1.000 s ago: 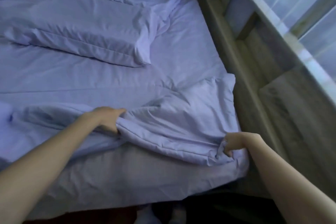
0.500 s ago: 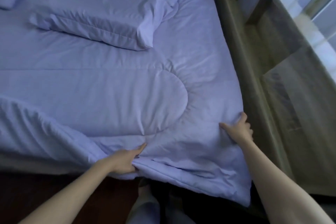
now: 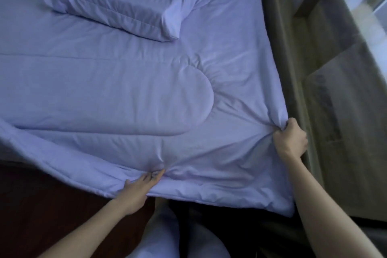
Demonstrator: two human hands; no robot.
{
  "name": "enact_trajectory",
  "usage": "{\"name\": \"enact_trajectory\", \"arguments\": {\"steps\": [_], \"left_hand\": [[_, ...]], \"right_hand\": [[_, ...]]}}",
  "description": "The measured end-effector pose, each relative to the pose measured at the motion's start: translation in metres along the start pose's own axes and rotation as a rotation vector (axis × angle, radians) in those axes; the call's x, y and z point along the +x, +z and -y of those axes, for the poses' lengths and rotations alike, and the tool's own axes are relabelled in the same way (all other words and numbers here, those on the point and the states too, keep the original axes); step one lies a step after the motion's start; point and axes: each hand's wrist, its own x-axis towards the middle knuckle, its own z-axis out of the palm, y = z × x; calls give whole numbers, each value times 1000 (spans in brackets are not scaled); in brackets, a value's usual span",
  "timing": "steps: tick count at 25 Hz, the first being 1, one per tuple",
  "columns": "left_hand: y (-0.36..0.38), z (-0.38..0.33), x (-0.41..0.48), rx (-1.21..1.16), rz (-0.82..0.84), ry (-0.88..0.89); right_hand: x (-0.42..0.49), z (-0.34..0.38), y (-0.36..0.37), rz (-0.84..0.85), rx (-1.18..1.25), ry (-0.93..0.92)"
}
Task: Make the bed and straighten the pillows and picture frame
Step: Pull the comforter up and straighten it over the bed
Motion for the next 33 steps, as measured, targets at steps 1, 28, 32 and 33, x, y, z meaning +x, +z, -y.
{"name": "enact_trajectory", "arguments": {"steps": [1,28,32,33], "left_hand": [[11,-7,-8,19,-21,-45],[-142,124,-6,-201,-261,-471],[-169,232,-85,-202,-507,-567],[-174,259,-106,-225,-564,-591]], "right_hand": [[-6,-5,1,-20,-9,-20],[-162,244,118,571,-307,-636],[-260,360,149,659,-91,-835],[-289,388,154,693,-3,-874]]}}
